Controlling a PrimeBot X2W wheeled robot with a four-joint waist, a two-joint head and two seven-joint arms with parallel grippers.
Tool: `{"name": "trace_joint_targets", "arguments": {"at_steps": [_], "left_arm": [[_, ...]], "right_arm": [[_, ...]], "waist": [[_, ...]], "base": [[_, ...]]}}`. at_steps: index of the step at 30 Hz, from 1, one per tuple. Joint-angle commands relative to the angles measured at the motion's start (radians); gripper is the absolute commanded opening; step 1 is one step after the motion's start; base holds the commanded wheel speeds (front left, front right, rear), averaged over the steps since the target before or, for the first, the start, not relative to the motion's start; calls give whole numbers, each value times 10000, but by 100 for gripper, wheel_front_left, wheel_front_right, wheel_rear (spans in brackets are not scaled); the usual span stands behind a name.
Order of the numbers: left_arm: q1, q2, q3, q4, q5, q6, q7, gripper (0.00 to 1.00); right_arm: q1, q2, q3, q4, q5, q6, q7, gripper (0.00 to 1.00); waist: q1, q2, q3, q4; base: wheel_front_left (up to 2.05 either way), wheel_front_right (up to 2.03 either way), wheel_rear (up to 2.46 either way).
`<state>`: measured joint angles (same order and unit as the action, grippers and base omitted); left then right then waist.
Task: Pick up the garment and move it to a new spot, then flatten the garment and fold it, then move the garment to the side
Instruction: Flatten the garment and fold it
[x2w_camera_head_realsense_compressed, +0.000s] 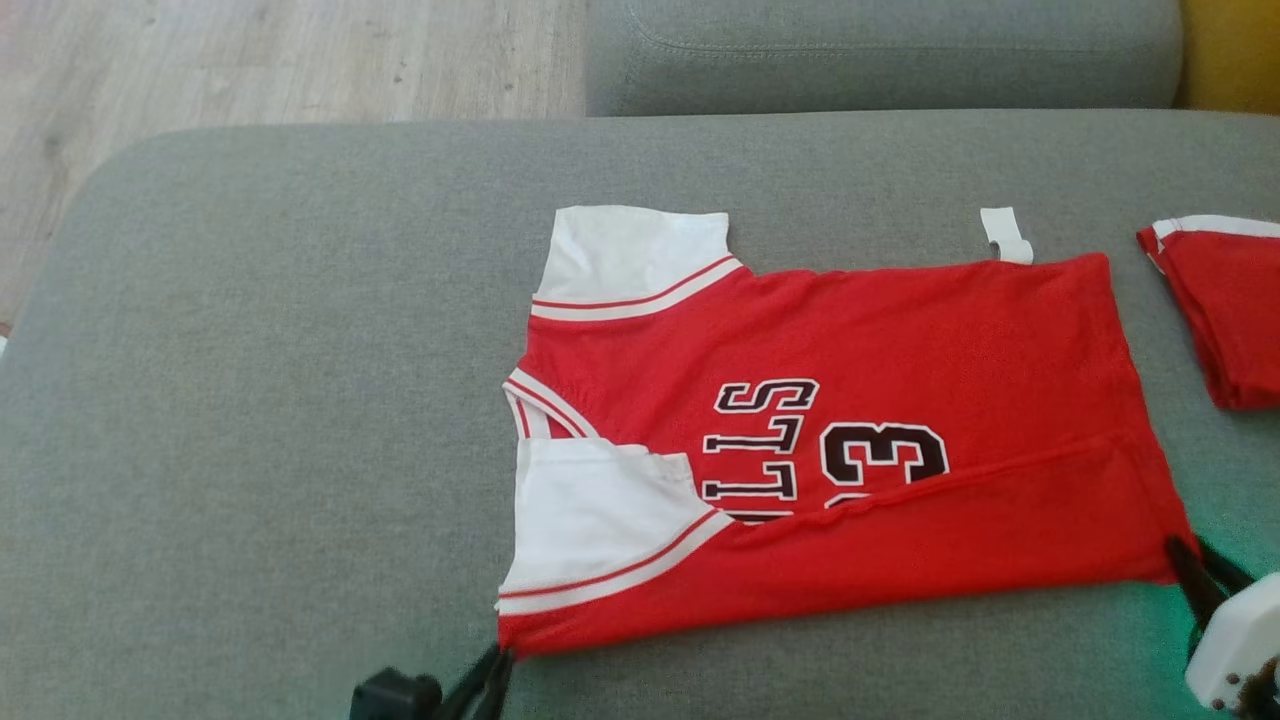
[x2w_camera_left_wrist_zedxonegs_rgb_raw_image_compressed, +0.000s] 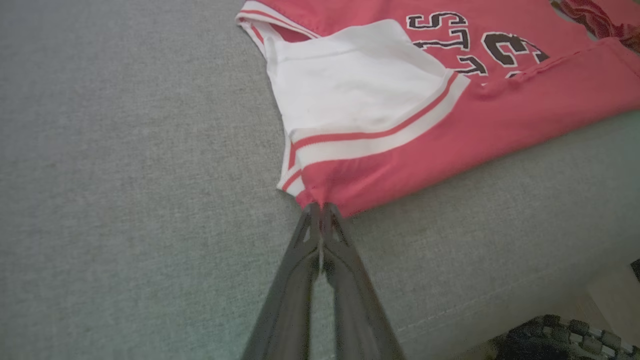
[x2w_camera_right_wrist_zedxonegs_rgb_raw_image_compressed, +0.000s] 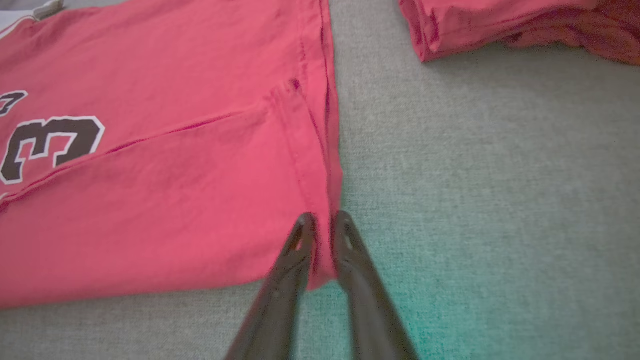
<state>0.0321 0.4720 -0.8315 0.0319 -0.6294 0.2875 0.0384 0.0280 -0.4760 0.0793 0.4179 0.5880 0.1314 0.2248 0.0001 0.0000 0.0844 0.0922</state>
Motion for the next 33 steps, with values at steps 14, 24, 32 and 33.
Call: {"name": "trace_joint_targets", "arguments": {"at_steps": [14, 24, 32, 33], "left_arm": [[-5264, 1136, 1701, -758, 151, -1238, 1523, 100], [-10757, 356, 1573, 3340, -63, -3569, 3578, 100], [-12138, -306, 1002, 6079, 52, -4043, 3537, 100], [-12196, -358, 905, 6264, 14, -4082, 3525, 100]], "right_arm": [[-512, -233, -812, -2329, -590, -7, 65, 100], [-1740, -235, -625, -3458, -766, -7, 438, 100], [-2214, -192, -491, -3489, -705, -7, 280, 100], [-2234, -175, -511, -3458, -720, -7, 261, 100]], "waist": [[-1, 0, 1714, -334], [-1, 0, 3862, -1161], [-1, 0, 4497, -1485], [-1, 0, 4522, -1487]], "base": [[0, 0, 0], [0, 0, 0], [0, 0, 0], [0, 0, 0]]}}
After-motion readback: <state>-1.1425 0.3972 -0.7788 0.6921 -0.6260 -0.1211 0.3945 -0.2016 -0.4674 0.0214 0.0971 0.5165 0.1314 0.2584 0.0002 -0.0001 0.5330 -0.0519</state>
